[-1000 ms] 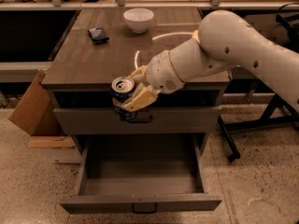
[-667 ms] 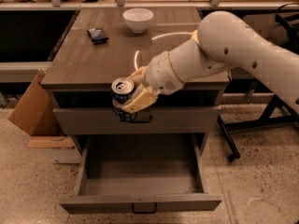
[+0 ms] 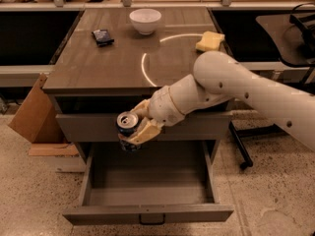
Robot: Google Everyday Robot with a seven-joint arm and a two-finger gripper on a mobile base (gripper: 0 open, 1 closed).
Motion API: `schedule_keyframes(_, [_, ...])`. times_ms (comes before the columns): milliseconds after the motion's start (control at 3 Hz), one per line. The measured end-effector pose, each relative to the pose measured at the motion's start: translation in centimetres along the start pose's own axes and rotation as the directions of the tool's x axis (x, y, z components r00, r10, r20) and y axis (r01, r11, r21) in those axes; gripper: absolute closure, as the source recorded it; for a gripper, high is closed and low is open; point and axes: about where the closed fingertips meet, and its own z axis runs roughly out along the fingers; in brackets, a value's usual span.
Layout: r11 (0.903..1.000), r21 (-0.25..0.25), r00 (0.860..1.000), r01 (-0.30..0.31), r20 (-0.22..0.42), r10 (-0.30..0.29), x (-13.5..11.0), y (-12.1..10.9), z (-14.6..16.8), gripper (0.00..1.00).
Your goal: Place pepsi can into middle drawer
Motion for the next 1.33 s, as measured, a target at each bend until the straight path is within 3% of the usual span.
schedule_keyframes(667, [0.9986, -0.037, 0.999, -0.039, -0.01, 0.038, 5.8, 2.2, 5.8, 1.0])
schedule_keyframes(1000, [0.9986, -0.037, 0.999, -0.039, -0.01, 0.038, 5.8, 2.2, 5.8, 1.0])
schedule_keyframes(1333, [0.9957, -0.013, 0.995, -0.092, -0.034, 0.092, 8.8, 2.2, 6.9, 1.0])
